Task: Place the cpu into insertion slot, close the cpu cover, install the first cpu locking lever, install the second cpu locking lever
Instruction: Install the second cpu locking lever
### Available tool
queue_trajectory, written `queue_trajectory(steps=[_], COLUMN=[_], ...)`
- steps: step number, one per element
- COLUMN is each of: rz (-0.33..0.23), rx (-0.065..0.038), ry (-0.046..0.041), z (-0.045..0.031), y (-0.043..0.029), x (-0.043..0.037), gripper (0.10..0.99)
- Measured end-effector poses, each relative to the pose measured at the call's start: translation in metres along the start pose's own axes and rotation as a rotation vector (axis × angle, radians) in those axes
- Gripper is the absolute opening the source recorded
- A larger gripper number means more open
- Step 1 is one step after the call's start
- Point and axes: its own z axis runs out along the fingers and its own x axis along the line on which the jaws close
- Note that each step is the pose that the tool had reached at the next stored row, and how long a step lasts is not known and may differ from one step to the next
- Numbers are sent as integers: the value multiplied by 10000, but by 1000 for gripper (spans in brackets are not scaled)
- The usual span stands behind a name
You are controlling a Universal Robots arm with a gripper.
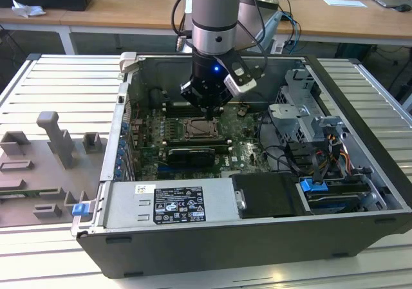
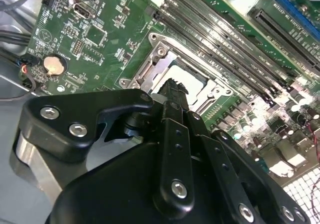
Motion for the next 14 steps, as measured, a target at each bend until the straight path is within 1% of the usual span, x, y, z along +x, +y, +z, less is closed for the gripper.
queue_trajectory(steps=[4,5,6,7,9,11,14], rz=[-1,1,4,4,5,4,4], rx=[0,-3,-12,-14,-23,-27,-27], ry=[6,49,133,164,165,165,165], z=[-1,-2,-2,-2,-2,-3,-2], y=[-43,-58,-75,-93,-157,-203,-257], x=[4,5,6,8,13,17,22], gripper=[106,106,106,106,106,106,106])
